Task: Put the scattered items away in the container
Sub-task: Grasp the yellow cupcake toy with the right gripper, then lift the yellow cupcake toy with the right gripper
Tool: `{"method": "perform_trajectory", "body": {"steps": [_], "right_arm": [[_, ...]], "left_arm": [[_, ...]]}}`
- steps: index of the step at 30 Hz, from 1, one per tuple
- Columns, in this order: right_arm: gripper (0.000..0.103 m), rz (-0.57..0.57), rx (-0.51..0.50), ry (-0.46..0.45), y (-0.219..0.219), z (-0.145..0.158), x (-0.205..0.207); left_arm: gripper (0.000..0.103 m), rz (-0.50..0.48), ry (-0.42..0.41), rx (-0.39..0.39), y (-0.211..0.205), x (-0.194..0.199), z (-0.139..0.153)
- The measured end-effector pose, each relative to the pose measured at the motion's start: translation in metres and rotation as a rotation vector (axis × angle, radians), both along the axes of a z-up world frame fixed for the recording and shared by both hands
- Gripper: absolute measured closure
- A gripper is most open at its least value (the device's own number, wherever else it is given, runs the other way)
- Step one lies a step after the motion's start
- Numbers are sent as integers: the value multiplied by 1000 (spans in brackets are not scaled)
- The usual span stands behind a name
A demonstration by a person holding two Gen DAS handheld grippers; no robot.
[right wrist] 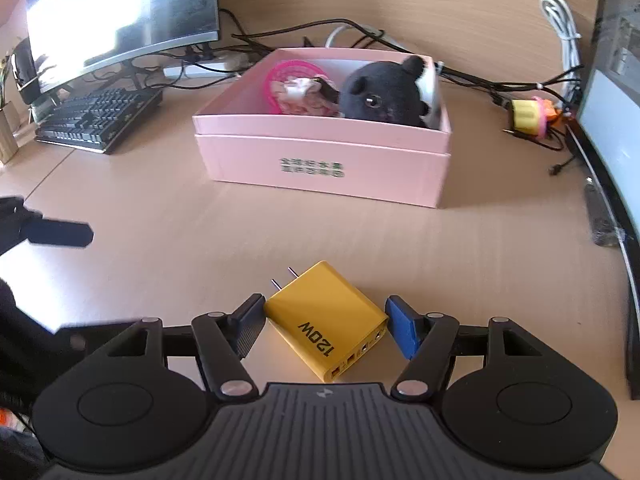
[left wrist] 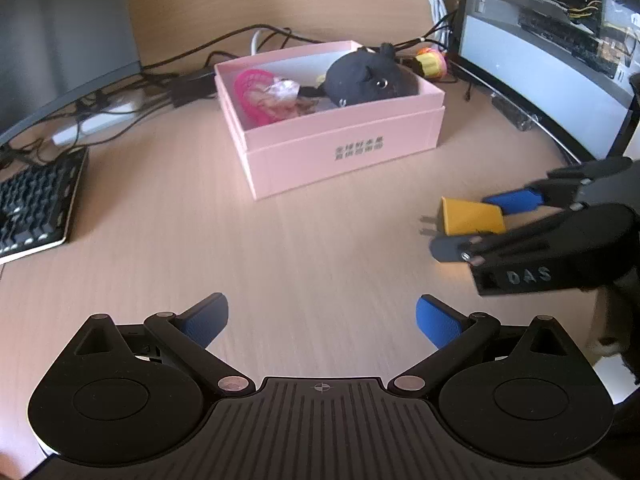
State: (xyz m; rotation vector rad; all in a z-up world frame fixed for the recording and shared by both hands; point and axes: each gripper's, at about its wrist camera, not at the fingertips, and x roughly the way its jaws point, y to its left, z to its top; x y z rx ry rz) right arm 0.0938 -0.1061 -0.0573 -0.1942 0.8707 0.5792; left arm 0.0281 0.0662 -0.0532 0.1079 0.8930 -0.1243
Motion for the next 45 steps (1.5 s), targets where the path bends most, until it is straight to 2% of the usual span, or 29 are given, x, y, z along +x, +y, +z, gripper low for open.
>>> {"method": "perform_trajectory", "body": {"steps": [6, 10, 12, 14, 16, 18, 22, 27, 29, 30, 31, 34, 36, 38, 39, 42, 45], "right_arm": [[33, -3, 26, -29, 2, 8, -4], [33, -40, 69, -73, -23, 29, -3], [33, -100, 71, -127, -40, 39, -2], [40, -179, 16, -205, -53, 44, 2], [64, -247, -70, -268, -61, 43, 12], [72, -294, -119, -279, -67, 39, 29], [72, -340, -125, -318, -70, 36, 73], [67, -349, -144, -347, -51, 23, 142], [52, -386, -161, -368, -42, 15, 170], [40, -414, -165, -375, -39, 11, 184], [37, -439, -163, -372, -37, 6, 197], [37, -456, -189, -349, -25, -7, 232], [37, -444, -249, -386, -15, -15, 246], [47, -439, -292, -386, -11, -21, 259], [59, -441, -288, -370, -12, -23, 264], [61, -446, -249, -348, -17, -17, 259], [61, -420, -214, -370, -21, 0, 229]], "left_arm": [[1, 13, -8, 9, 2, -3, 3], [1, 8, -1, 12, -1, 3, 3], [1, -1, 5, 11, -5, 8, 1], [1, -17, 7, 11, -10, 14, 0], [1, -30, 8, 9, -15, 19, -1], [1, -41, 9, 8, -19, 25, -2], [1, -44, 14, -5, -24, 38, -3], [1, -42, -11, -27, -25, 49, 4], [1, -32, -20, -49, -20, 51, 7], [1, -26, -22, -62, -18, 53, 7], [1, -21, -23, -73, -15, 55, 7], [1, -1, -24, -99, -12, 63, 8], [1, 9, -19, -122, -11, 67, 7], [1, 7, -8, -123, -12, 69, 5], [1, 5, -5, -121, -12, 69, 5], [1, 10, -16, -123, -12, 67, 6], [1, 1, -22, -120, -14, 64, 7]]}}
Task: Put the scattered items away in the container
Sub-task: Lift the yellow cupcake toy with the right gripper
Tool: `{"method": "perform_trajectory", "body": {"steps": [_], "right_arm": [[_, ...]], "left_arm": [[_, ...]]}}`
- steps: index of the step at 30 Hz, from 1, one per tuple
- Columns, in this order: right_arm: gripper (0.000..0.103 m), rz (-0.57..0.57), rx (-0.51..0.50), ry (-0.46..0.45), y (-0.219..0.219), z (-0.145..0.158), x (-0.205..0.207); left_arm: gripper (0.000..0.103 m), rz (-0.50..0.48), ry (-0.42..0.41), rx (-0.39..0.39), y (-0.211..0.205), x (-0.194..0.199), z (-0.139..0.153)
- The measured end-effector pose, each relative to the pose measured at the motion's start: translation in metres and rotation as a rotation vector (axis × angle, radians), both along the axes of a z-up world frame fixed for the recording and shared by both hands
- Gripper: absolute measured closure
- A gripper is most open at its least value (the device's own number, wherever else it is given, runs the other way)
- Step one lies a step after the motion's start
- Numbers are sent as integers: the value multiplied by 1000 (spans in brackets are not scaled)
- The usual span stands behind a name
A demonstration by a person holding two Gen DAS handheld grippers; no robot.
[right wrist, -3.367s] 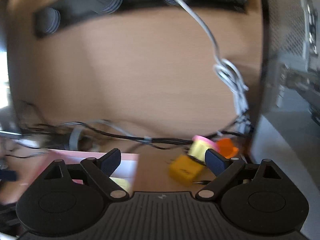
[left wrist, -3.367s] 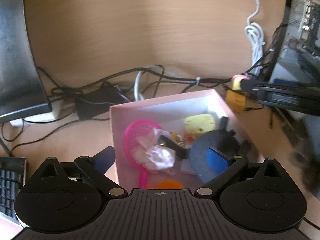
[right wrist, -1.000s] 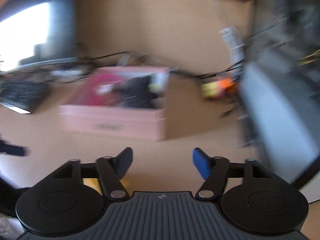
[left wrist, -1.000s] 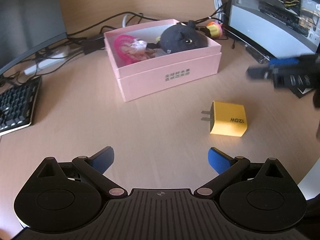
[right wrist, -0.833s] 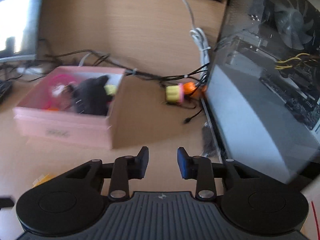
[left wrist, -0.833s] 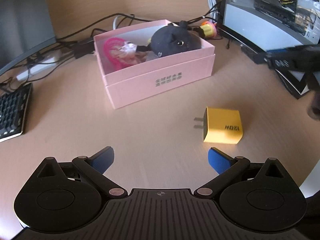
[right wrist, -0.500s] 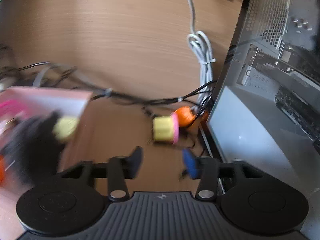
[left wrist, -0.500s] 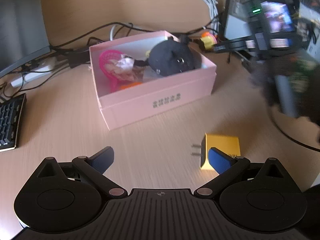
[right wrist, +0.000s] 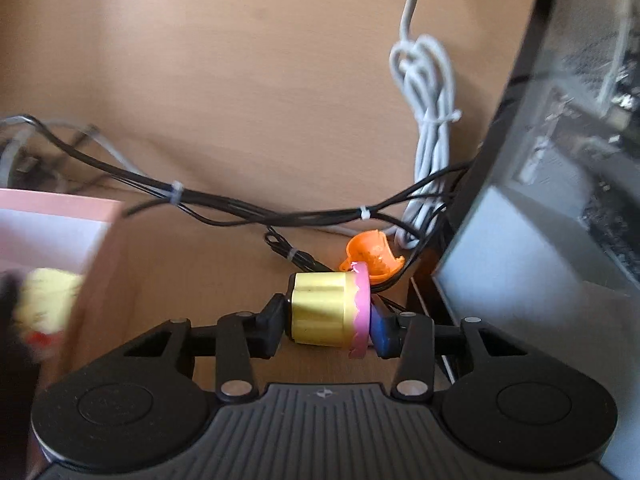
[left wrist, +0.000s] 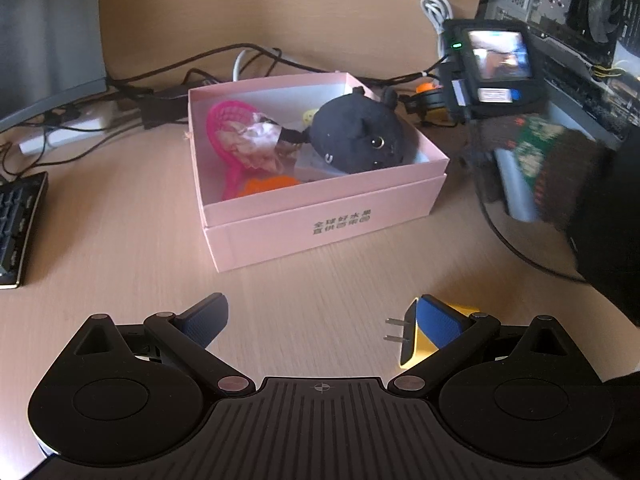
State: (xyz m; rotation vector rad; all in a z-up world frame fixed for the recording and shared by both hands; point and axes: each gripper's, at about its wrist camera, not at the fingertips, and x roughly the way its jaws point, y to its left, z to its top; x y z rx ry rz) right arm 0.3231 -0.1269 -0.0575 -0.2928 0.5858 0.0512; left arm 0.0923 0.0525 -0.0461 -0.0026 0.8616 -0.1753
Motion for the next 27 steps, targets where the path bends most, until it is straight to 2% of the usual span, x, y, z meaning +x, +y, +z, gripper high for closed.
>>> {"method": "perform_trajectory", "body": {"steps": [6, 10, 13, 19, 23, 27], "right_arm": [[61, 95, 89, 17, -22, 28, -93], [61, 140, 121, 67, -37, 27, -151], [61, 150, 110, 95, -45, 22, -179], [60, 154, 133, 162, -49, 10, -219], [60, 189, 121, 158, -37, 7, -234], [60, 247, 126, 163, -26, 8, -244]], "left_arm": [[0, -77, -17, 65, -18, -7, -2], [0, -146, -15, 122, -35, -8, -11], [0, -191, -18, 151, -46, -9, -17], [0, -168, -55, 199, -49, -9, -17], [0, -181, -38, 140, -38, -20, -11], [0, -175, -49, 166, -33, -32, -7]]}}
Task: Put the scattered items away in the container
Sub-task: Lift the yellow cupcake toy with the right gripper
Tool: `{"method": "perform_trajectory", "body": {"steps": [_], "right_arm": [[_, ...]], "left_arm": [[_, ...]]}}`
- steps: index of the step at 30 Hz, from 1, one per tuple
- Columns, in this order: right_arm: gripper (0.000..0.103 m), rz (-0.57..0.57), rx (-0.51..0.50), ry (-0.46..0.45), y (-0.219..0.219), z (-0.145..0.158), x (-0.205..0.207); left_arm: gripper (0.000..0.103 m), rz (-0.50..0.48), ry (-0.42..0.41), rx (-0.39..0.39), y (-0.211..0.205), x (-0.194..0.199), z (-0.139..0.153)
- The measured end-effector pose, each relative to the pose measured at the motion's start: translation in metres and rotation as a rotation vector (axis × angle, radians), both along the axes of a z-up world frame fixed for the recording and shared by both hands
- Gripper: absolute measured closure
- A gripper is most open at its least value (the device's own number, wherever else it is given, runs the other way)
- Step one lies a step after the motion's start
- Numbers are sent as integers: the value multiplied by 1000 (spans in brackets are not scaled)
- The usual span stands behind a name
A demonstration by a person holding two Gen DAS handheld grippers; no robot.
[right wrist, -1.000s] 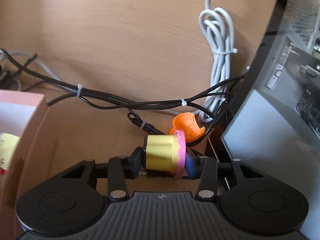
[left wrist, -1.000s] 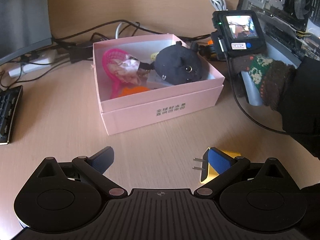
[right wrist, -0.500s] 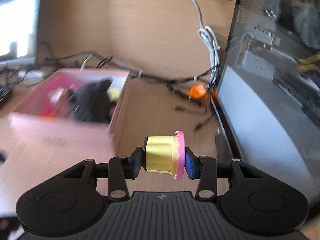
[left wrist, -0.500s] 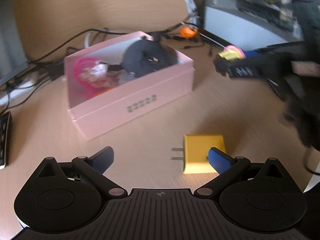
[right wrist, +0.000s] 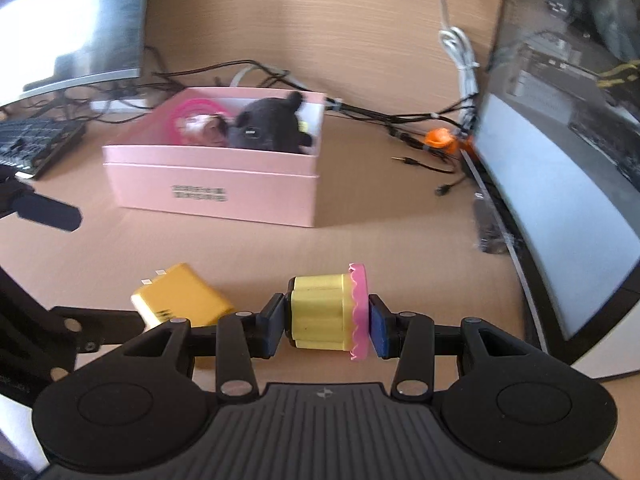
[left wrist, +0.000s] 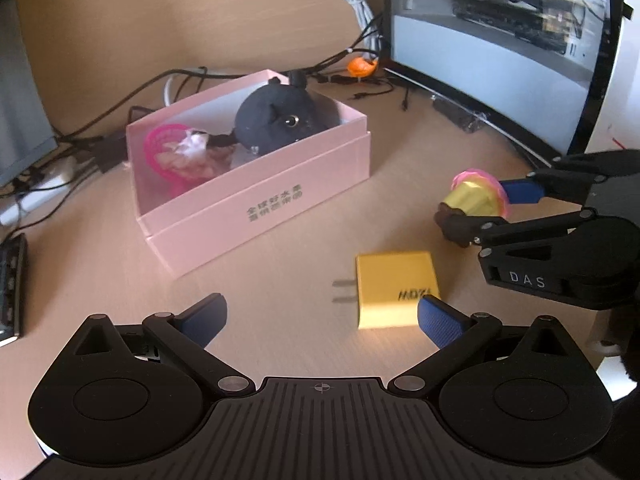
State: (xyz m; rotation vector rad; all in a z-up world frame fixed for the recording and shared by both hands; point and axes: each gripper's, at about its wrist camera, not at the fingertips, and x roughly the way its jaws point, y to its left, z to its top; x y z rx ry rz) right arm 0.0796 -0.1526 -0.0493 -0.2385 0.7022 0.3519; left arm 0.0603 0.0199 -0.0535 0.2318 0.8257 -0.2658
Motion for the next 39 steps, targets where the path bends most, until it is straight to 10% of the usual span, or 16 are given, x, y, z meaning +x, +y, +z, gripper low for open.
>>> {"method": "perform_trajectory", "body": {"steps": [12, 39], "right_arm": [[61, 212, -1, -25, 56, 5, -32], [49, 29, -122, -35, 2, -12, -33]], "left_arm": [[0, 266, 5, -17, 75, -31, 11], [0, 83, 41, -47, 1, 11, -18]]}}
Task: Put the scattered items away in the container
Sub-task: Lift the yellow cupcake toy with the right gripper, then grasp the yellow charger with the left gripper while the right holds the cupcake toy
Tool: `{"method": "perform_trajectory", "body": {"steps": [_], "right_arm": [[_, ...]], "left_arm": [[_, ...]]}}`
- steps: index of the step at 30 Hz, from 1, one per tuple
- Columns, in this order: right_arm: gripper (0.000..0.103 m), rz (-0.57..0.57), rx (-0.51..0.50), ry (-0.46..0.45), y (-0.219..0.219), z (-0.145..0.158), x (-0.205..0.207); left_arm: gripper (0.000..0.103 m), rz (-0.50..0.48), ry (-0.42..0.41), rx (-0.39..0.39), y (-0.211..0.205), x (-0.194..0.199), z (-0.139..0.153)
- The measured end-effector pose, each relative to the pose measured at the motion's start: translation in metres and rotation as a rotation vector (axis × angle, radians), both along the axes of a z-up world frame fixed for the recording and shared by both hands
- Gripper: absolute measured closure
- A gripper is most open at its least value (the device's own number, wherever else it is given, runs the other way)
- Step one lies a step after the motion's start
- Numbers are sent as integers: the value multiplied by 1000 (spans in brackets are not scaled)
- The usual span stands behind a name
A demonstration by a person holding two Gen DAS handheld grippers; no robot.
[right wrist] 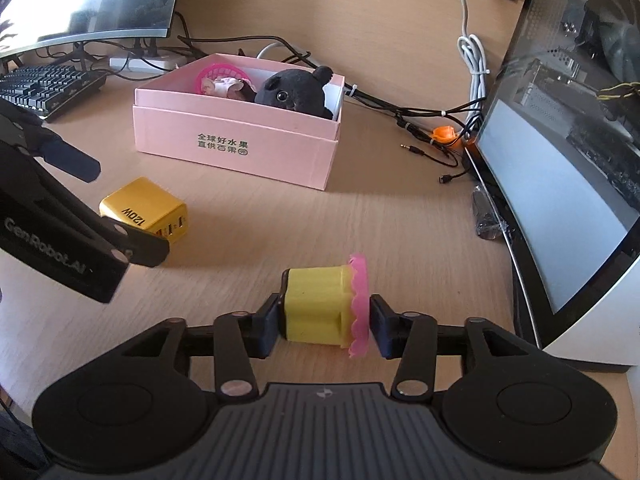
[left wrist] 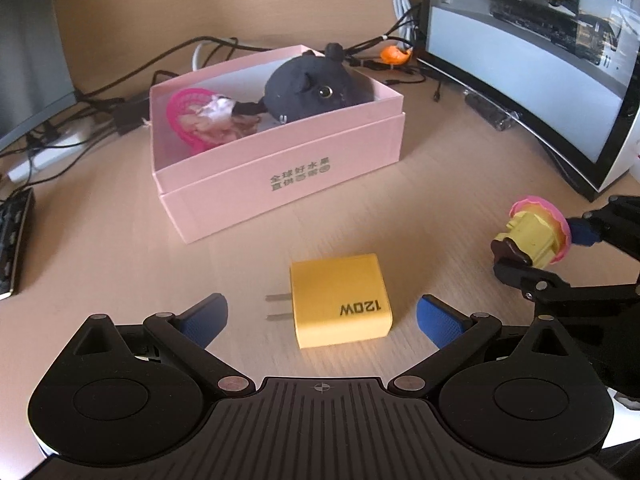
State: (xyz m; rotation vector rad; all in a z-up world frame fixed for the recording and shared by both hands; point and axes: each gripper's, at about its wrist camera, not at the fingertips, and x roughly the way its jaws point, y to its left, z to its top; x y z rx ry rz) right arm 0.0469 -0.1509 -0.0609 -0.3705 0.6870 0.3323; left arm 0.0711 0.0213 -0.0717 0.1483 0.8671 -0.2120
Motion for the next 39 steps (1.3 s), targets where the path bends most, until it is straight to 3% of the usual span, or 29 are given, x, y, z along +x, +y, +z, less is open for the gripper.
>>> {"method": "perform_trajectory", "body": {"steps": [2, 8, 10, 15, 18, 22, 39], "right_arm": [[44, 1, 1, -9, -1, 1, 2], [43, 2, 10, 8, -4, -2, 8], [43, -3, 17, 15, -7, -3, 10], [43, -4, 30, 20, -10, -3, 11], [44, -6, 28, 17, -11, -3, 11], [60, -1, 30, 22, -11, -3, 12], [60, 126, 51, -18, 27, 14, 1]], "left_arm": [[0, -7, -1, -3, -2, 2, -1], [8, -8, -8, -2, -4, 6, -2], [21, -7, 5, -3, -4, 7, -4], [30, 11, 6, 3, -4, 10, -6], [30, 6, 5, 8, -5, 9, -6], [30, 3, 10, 12, -5, 8, -6], [30, 86, -5, 20, 29, -28, 16]]}}
